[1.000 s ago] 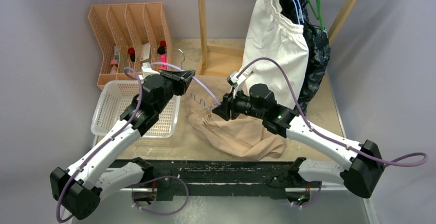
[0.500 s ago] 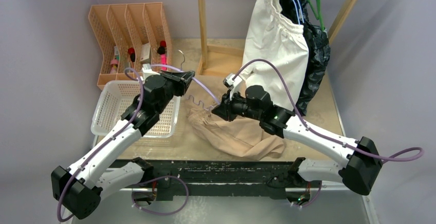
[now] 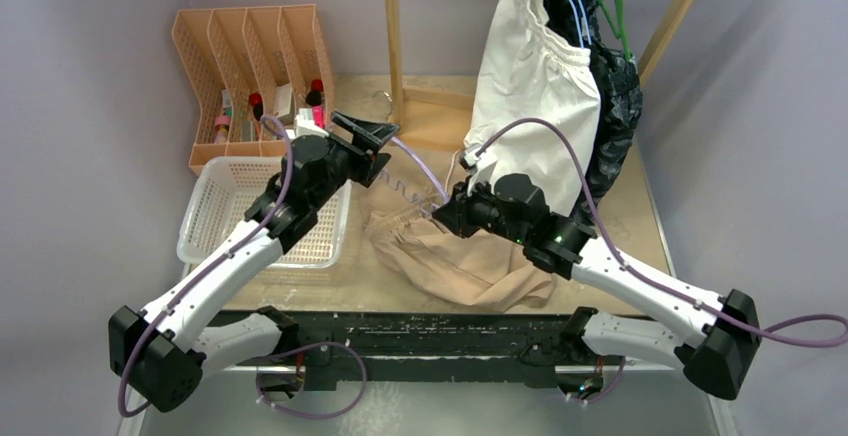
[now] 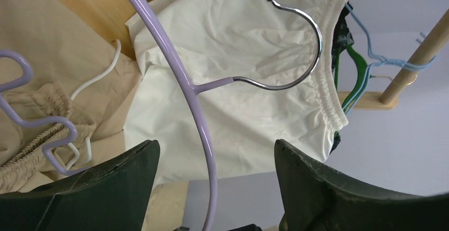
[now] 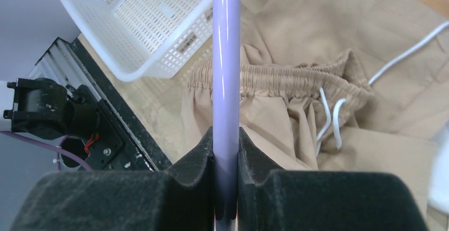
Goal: Remove the shorts from the hanger
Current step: Place the hanger on the clothes rod.
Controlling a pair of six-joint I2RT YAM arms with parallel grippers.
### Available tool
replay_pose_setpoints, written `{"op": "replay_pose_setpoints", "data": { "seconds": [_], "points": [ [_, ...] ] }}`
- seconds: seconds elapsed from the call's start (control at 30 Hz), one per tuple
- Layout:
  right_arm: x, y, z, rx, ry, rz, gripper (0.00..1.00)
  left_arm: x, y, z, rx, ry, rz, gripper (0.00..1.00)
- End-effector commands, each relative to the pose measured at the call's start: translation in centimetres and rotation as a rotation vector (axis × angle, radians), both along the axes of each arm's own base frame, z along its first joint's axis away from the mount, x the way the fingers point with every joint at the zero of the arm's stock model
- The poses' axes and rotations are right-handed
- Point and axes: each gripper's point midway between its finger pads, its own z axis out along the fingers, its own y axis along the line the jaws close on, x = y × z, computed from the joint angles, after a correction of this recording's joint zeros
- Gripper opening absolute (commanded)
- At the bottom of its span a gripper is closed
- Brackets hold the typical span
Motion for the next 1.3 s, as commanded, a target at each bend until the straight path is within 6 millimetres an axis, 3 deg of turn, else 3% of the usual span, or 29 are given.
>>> {"op": "replay_pose_setpoints", "data": {
  "seconds": [0.0,0.1,0.33,0.5,0.53,0.57,0.73,0.97,1.13,1.27],
  "points": [
    [0.7,-2.4,2.5,0.051,-0.027,-0.134,0.0,-0.9,-1.5,2.9,0.121,-0.123,-0.133,0.8],
    [-0.3,-4.1,2.6,0.049,-0.006,-0.172,0.0,-1.6,-0.9,2.6,0.187,-0.14,-0.146,0.84],
    [0.1,-9.2,6.0,0.076,-0.087,-0.377,0.0,-2.6,1.2,2.6,0.335,-0.178,-0.12,0.91],
    [1.5,-11.6,8.5,0.037,-0.148,-0.508,0.0,-2.4,2.6,0.4,0.483,-0.113,-0.103,0.93],
    [1.9,-11.9,8.2,0.011,-0.151,-0.53,0.0,-2.4,2.6,-0.1,0.502,-0.105,-0.111,0.93],
    [2.2,-12.3,9.4,0.011,-0.169,-0.558,0.0,-2.4,2.6,-0.5,0.512,-0.096,-0.119,0.93],
    [4.0,-12.6,11.8,-0.047,-0.247,-0.61,0.0,-2.8,2.2,-1.9,0.533,-0.081,-0.16,0.97],
    [6.5,-12.8,16.5,-0.107,-0.361,-0.692,0.0,-3.1,3.2,-3.4,0.604,-0.048,-0.155,0.99],
    [8.8,-12.0,19.4,-0.126,-0.41,-0.702,0.0,-3.3,3.8,-3.5,0.63,-0.042,-0.145,0.99],
    [11.2,-10.9,20.5,-0.136,-0.397,-0.682,0.0,-3.5,4.5,-3.3,0.653,-0.04,-0.128,0.99]
  ]
}}
